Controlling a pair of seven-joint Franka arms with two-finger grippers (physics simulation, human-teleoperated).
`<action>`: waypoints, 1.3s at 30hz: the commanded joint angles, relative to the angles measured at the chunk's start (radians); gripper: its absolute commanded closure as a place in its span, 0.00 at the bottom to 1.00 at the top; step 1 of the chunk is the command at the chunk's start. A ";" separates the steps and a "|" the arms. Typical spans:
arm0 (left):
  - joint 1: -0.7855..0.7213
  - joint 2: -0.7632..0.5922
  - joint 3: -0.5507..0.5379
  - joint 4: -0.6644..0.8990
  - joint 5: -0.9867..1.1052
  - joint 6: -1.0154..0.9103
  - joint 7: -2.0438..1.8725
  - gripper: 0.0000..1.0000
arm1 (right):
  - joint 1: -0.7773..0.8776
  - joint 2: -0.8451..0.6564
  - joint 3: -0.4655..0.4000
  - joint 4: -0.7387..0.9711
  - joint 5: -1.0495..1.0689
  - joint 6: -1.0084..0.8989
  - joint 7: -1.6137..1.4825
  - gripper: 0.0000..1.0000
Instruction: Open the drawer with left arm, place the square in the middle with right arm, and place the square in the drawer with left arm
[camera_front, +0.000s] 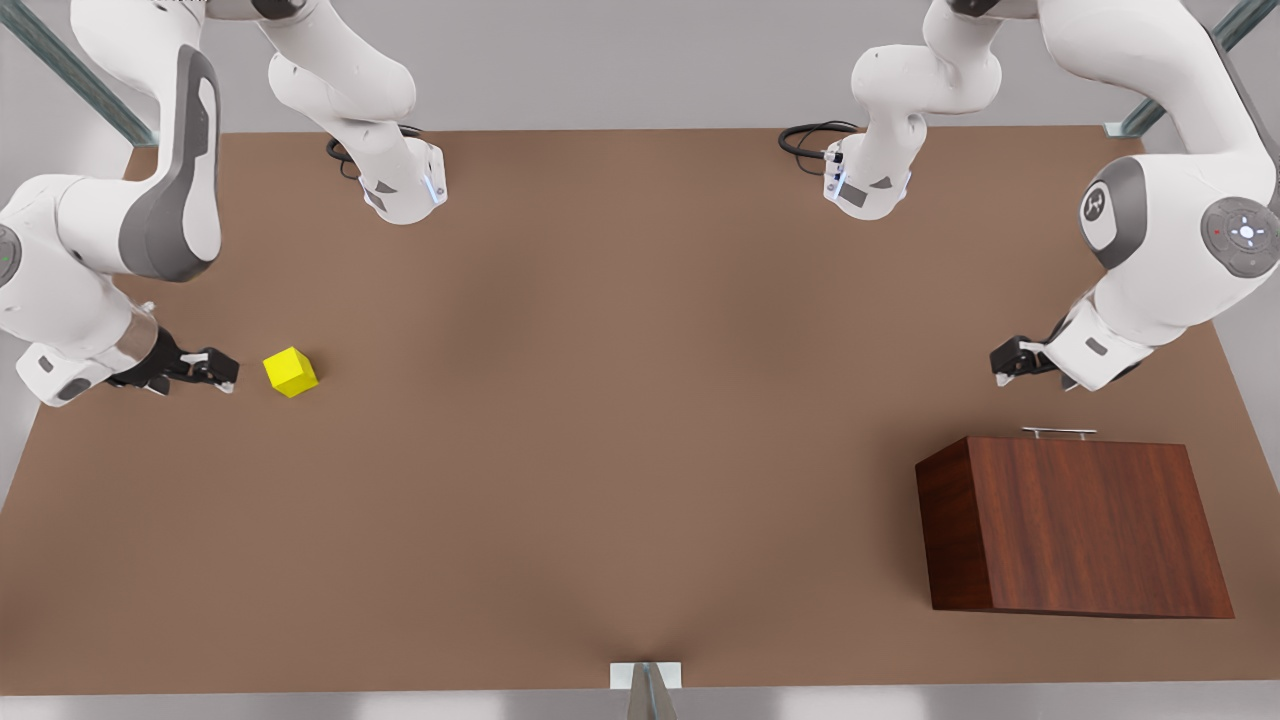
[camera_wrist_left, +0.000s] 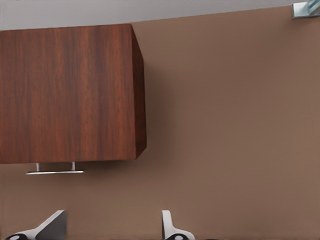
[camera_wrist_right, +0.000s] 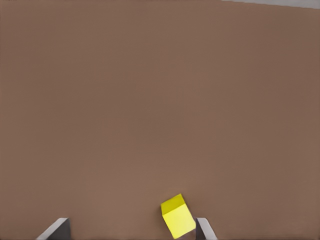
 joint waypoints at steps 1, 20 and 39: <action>0.003 0.001 0.000 0.000 0.008 0.001 0.000 0.00 | 0.001 0.007 0.000 0.007 0.000 0.000 -0.001 0.00; 0.054 -0.167 0.150 -0.804 -0.176 0.888 -1.293 0.00 | -0.071 0.164 -0.129 -0.717 0.054 0.787 -0.711 0.00; 0.100 -0.010 0.172 -0.784 -0.206 1.063 -1.257 0.00 | -0.126 0.175 -0.136 -0.796 0.054 0.853 -0.756 0.30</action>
